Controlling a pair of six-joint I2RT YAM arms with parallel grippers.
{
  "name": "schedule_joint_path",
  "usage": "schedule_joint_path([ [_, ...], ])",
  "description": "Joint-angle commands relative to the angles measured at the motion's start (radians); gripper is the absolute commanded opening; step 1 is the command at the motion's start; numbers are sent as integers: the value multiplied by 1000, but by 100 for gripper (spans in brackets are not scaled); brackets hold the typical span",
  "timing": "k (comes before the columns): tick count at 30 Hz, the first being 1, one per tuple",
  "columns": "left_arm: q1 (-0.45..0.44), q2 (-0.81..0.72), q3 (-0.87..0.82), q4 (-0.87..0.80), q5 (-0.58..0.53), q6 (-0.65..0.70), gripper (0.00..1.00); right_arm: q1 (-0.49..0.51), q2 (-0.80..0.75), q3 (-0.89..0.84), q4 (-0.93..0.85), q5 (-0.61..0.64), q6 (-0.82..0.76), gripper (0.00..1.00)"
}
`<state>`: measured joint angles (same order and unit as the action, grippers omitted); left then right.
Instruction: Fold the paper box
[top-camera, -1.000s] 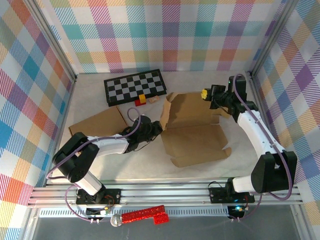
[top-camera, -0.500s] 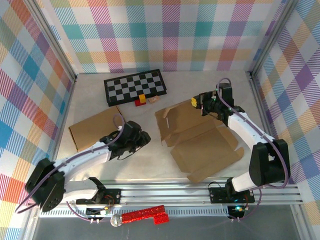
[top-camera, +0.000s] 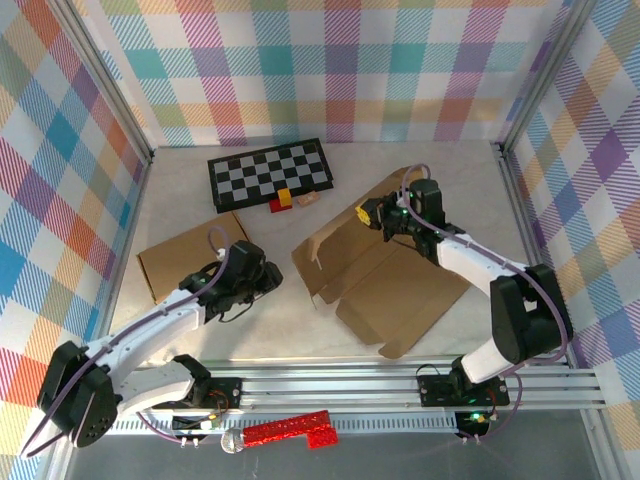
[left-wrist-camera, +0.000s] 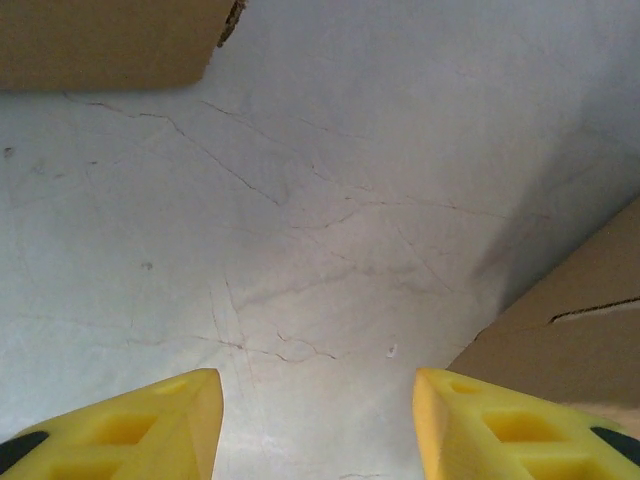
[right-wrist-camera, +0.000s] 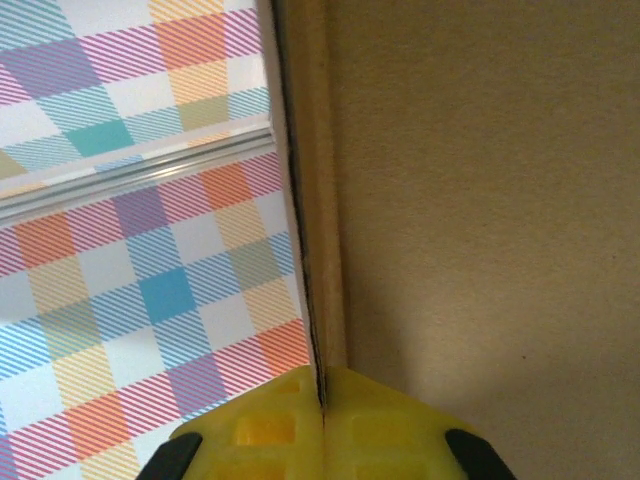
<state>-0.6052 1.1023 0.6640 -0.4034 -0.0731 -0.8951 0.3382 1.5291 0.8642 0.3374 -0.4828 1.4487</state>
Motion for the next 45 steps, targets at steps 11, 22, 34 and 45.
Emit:
schedule_joint_path([
  [11, -97, 212, 96, 231, 97, 292, 50, -11, 23, -83, 287, -66, 5, 0],
  [22, -116, 185, 140, 165, -22, 354, 55, -20, 64, -53, 440, -76, 48, 0],
  [34, -122, 151, 95, 134, 3, 432, 55, -52, 163, -179, 728, -136, 103, 0],
  [45, -202, 178, 80, 147, -22, 426, 55, -53, 189, -186, 763, -159, 101, 0],
])
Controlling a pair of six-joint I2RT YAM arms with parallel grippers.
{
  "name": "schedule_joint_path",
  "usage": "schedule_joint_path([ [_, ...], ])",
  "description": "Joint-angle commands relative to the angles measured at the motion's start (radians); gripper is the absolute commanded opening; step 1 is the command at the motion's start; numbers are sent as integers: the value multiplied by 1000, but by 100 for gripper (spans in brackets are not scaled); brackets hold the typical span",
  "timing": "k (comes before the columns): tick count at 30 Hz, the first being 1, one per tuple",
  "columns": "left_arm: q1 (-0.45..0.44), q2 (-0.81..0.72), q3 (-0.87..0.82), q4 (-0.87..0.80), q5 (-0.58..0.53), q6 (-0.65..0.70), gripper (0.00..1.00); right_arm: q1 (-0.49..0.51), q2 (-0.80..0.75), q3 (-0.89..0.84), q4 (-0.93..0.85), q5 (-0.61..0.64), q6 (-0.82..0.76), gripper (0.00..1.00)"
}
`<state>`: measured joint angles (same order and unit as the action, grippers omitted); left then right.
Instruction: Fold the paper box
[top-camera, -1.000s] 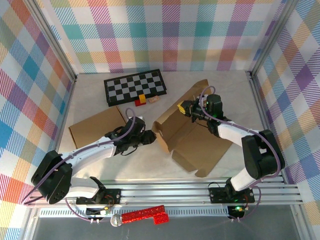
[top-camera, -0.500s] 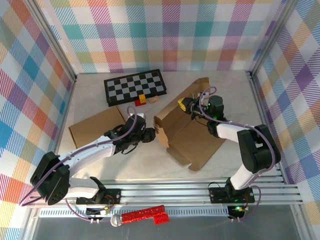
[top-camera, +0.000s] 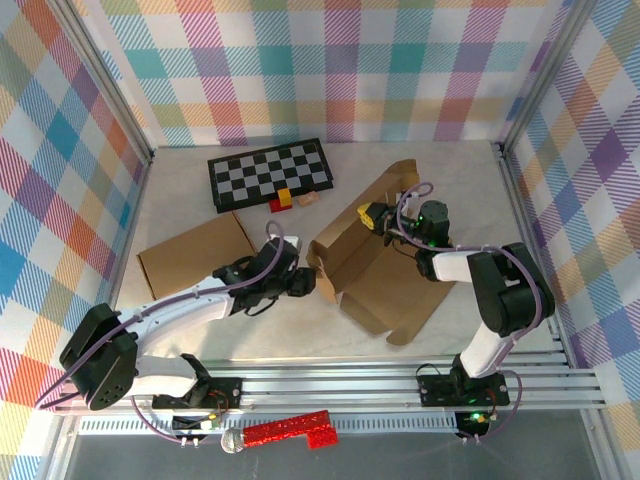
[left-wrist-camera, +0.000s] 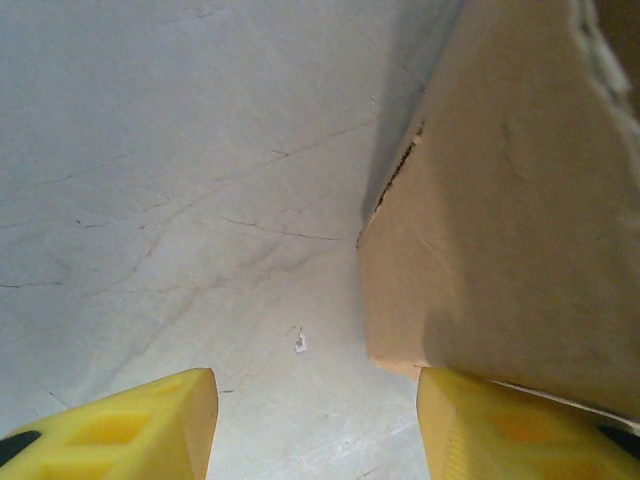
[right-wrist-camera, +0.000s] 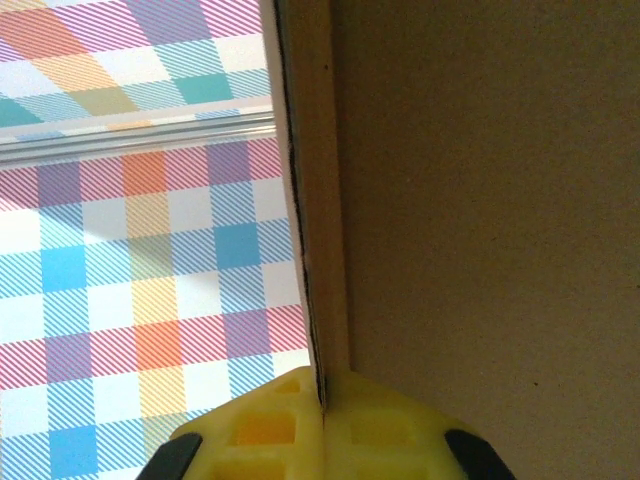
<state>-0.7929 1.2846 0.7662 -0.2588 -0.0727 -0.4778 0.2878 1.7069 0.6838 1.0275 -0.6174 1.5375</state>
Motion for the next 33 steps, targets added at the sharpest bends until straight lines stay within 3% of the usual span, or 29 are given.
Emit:
schedule_joint_path([
  [1, -16, -11, -29, 7, -22, 7, 55, -3, 11, -3, 68, -24, 14, 0],
  [7, -22, -44, -57, 59, -3, 47, 57, -3, 0, 30, 43, -37, 18, 0],
  [21, -45, 119, 91, 70, -13, 118, 56, -1, -28, 17, 31, -33, 29, 0],
  [33, -80, 196, 130, 28, -211, 56, 58, 44, -9, -3, 72, 48, 46, 0],
])
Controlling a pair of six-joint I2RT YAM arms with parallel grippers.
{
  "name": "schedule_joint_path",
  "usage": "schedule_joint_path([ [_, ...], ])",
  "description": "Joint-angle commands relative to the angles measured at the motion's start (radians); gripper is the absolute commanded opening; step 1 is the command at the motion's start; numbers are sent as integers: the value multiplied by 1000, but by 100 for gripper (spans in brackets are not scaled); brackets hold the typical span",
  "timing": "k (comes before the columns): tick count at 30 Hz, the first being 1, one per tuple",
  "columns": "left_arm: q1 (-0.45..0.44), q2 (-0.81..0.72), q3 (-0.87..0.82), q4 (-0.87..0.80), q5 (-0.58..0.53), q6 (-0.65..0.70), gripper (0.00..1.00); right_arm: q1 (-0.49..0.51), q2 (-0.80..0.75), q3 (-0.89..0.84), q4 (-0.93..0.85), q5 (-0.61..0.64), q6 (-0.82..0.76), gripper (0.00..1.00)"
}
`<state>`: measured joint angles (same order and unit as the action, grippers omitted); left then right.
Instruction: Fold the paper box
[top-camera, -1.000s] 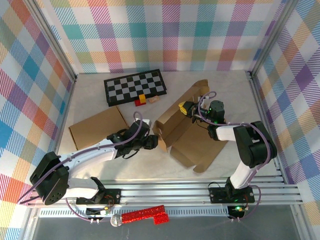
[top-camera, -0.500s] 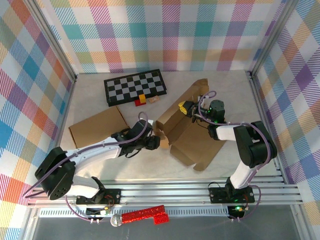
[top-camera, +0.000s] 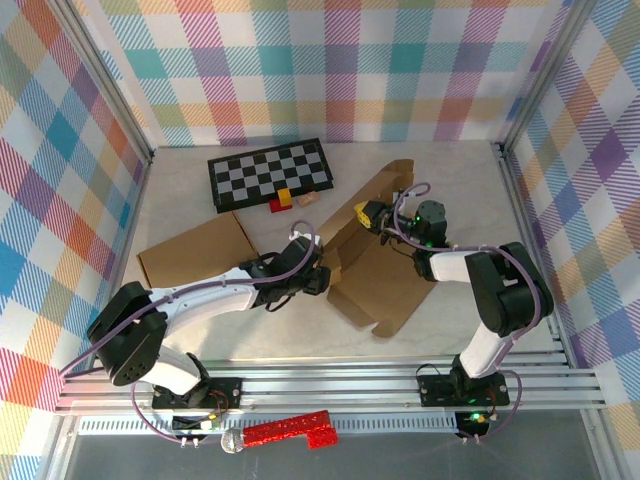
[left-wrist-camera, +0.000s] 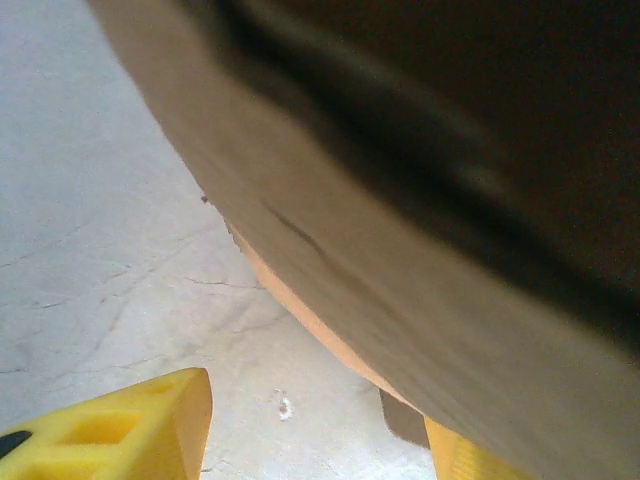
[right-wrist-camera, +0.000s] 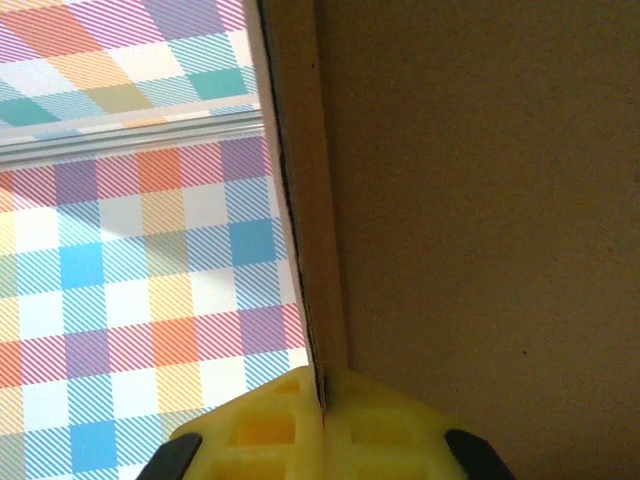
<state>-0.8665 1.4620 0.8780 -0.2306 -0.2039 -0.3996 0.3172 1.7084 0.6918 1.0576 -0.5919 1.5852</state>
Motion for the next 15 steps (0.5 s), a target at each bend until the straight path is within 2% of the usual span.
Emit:
schedule_joint_path([
  [1, -6, 26, 22, 5, -82, -24, 58, 17, -10, -20, 42, 29, -4, 0],
  [6, -6, 50, 36, 25, -118, -42, 59, 30, -1, -69, 73, 62, 14, 0],
  [15, -7, 115, 89, 49, -154, -50, 57, 95, -25, -106, 8, 124, 4, 0],
])
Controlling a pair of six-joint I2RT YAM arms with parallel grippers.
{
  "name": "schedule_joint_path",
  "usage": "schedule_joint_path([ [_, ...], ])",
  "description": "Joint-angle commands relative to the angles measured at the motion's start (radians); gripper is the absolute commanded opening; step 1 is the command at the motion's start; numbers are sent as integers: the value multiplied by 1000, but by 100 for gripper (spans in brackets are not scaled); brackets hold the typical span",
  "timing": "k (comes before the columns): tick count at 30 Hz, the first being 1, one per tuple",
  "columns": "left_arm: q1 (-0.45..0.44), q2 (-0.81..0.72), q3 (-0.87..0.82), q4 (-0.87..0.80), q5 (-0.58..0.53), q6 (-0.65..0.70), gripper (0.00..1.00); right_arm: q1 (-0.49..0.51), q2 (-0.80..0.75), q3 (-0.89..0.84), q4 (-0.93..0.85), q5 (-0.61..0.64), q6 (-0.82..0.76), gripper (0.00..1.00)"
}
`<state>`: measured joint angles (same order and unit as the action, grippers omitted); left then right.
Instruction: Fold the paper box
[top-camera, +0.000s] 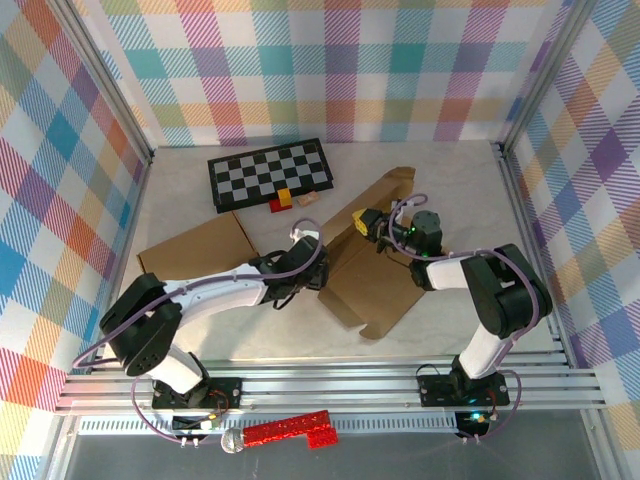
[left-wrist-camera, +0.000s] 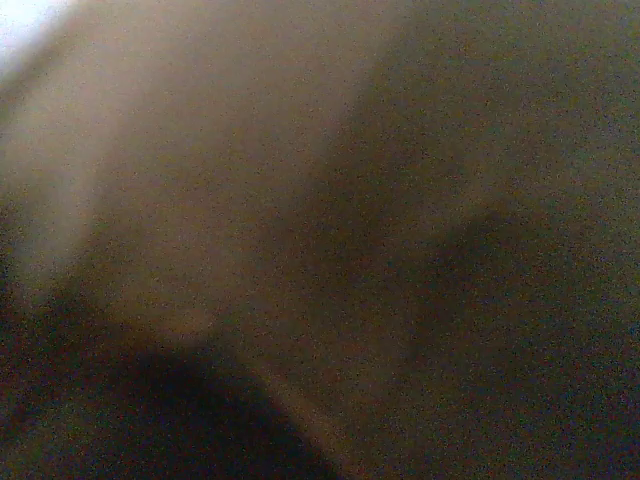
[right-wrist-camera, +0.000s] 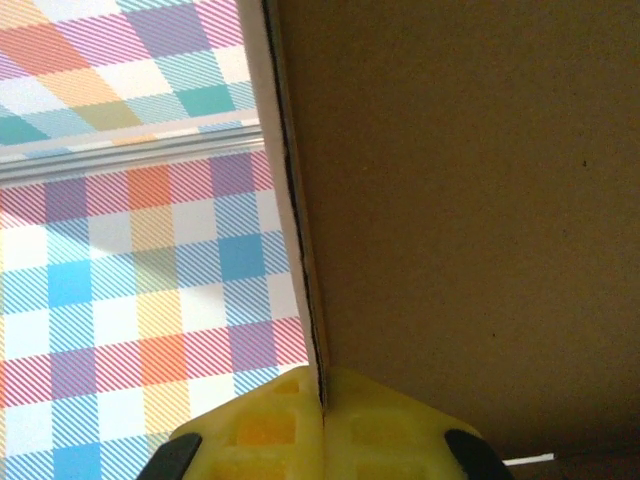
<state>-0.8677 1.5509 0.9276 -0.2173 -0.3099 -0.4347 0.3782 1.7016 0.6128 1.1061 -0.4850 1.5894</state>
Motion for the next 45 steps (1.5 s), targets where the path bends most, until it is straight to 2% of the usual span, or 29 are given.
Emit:
schedule_joint_path([
  [1, -6, 33, 44, 38, -49, -15, 57, 41, -20, -28, -47, 23, -2, 0],
  [11, -6, 61, 61, 56, -55, -18, 43, 58, -45, -23, -104, 39, -3, 0],
  [17, -6, 88, 90, 25, -99, -59, 37, 109, -67, -21, -133, 87, 27, 0],
  [19, -5, 95, 105, 3, -132, -80, 25, 129, -81, -22, -166, 115, 34, 0],
  [21, -5, 97, 130, -49, -202, -124, 4, 147, -108, -21, -219, 147, 38, 0],
  [22, -5, 94, 140, -101, -238, -137, 0, 152, -126, -19, -253, 158, 35, 0],
  [24, -2, 78, 146, -132, -295, -131, 0, 151, -181, 8, -375, 164, -1, 2],
  [25, 3, 65, 139, -121, -296, -105, 0, 141, -206, 34, -475, 154, -30, 14],
  [27, 28, 29, 111, -71, -262, -21, 0, 111, -274, 128, -749, 124, -157, 46],
  [29, 65, -6, 83, -1, -203, 62, 0, 77, -331, 233, -981, 108, -303, 62],
  [31, 111, -43, 56, 38, -126, 146, 0, 28, -379, 327, -1179, 104, -420, 68],
  [33, 162, -69, 49, 51, -54, 207, 0, -32, -419, 382, -1305, 96, -493, 70],
  [35, 222, -86, 49, 60, 68, 263, 0, -107, -449, 408, -1390, 90, -536, 72],
  [38, 292, -88, 71, 37, 175, 307, 0, -233, -461, 404, -1414, 37, -555, 68],
  [40, 322, -79, 93, 12, 215, 330, 0, -280, -457, 407, -1389, 17, -562, 61],
  [45, 335, -59, 120, -3, 221, 331, 0, -288, -390, 494, -1410, 11, -580, 55],
])
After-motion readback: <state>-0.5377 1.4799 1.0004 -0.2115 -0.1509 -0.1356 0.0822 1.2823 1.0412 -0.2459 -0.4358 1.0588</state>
